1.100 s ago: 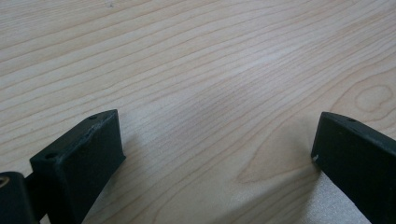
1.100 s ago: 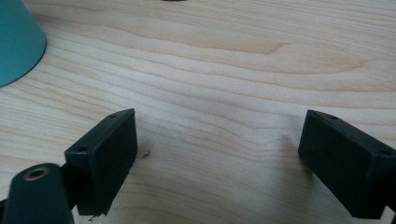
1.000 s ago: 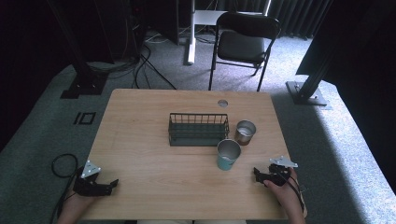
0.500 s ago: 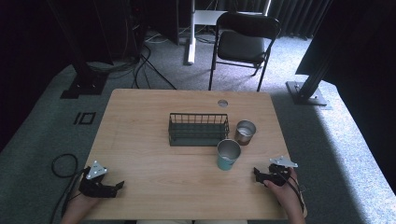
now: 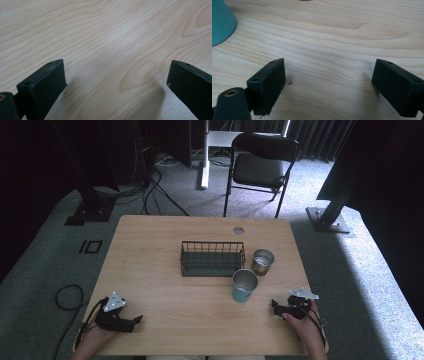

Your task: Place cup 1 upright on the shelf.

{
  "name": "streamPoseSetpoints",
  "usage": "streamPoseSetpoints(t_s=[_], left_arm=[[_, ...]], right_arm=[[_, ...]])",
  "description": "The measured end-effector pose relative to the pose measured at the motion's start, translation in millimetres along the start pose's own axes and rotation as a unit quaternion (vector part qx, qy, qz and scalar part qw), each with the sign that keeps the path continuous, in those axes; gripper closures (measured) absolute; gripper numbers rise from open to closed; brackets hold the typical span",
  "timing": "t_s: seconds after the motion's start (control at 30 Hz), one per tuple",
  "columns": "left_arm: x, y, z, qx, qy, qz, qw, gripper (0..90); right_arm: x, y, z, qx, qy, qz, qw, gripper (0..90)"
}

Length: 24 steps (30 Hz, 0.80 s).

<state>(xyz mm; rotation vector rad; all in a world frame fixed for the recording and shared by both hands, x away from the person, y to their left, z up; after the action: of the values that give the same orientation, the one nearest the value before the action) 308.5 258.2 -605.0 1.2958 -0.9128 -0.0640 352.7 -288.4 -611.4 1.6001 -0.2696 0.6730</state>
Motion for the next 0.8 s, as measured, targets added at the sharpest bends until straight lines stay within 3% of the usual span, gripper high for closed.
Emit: streamPoseSetpoints(t_s=[0.13,0.4,0.8], left_arm=[[9.6,-4.4,10.9,-0.006,-0.020,0.002,0.9998,2.8],[24.6,-3.1,19.9,-0.021,-0.035,0.024,0.9989,5.3],[49.3,-7.9,42.6,-0.044,-0.067,0.037,0.9961,5.2]], right_arm=[[0.0,0.0,0.0,0.000,0.000,0.000,1.0000,11.4],[0.0,0.0,0.0,0.000,0.000,0.000,1.0000,11.4],[0.0,0.0,0.0,0.000,0.000,0.000,1.0000,11.4]])
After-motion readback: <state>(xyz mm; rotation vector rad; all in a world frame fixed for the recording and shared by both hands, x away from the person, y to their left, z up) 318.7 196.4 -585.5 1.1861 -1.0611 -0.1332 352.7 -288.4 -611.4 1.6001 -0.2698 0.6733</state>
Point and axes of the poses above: each handheld gripper's, and its own axes: y roughly backward along the jaws, x roughly out of its top, z roughly to its right, the point moved 8 cm from there along -y, roughly forward along the jaws, and after that the axes turned 12 degrees about -z, right-handed, at the moved point
